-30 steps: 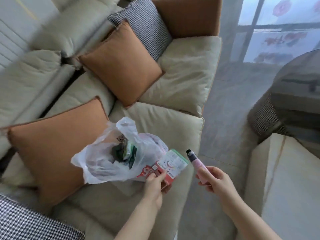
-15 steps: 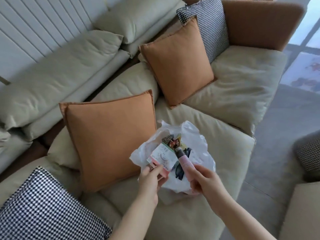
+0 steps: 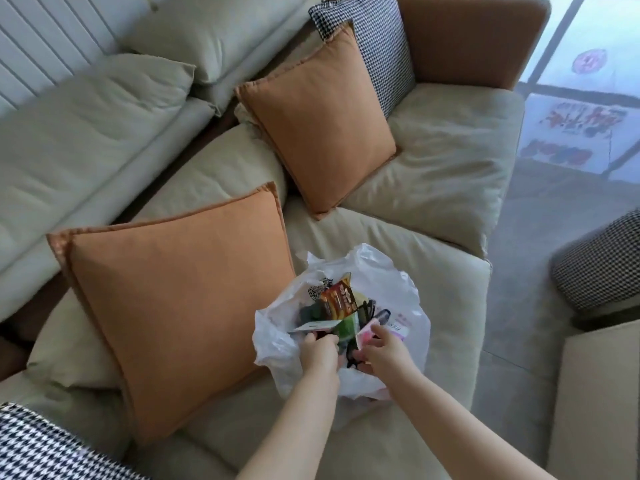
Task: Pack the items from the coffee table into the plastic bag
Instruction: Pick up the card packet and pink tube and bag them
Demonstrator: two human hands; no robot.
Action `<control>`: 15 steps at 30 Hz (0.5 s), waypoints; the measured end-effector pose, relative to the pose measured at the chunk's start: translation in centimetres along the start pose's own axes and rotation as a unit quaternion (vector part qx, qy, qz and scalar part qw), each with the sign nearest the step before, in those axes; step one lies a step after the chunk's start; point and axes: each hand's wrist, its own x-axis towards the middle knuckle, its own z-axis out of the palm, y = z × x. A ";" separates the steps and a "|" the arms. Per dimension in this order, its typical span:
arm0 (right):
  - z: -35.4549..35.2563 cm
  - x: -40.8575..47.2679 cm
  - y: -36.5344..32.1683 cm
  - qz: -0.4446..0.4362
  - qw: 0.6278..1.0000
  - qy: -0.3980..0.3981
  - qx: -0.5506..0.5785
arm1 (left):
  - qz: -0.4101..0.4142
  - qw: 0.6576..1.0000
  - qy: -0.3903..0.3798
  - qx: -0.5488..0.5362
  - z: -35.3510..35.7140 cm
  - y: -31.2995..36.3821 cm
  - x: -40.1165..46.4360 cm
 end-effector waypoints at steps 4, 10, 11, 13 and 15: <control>-2.1 -2.5 -0.1 -0.047 0.999 -0.007 0.024 | 0.016 0.997 -0.072 0.002 0.1 0.1 -3.9; -8.9 -7.2 2.1 -0.087 0.993 0.039 0.065 | 0.101 0.968 -0.168 0.157 2.2 -1.7 -9.5; -10.4 -7.8 2.9 -0.087 0.993 0.056 0.054 | 0.108 0.959 -0.187 0.181 3.0 -2.3 -10.3; -13.5 -8.5 5.0 -0.080 0.992 0.093 0.022 | 0.121 0.935 -0.224 0.246 4.9 -4.2 -11.4; -16.8 -9.2 7.7 -0.073 0.988 0.134 -0.014 | 0.124 0.903 -0.257 0.322 7.1 -6.7 -12.1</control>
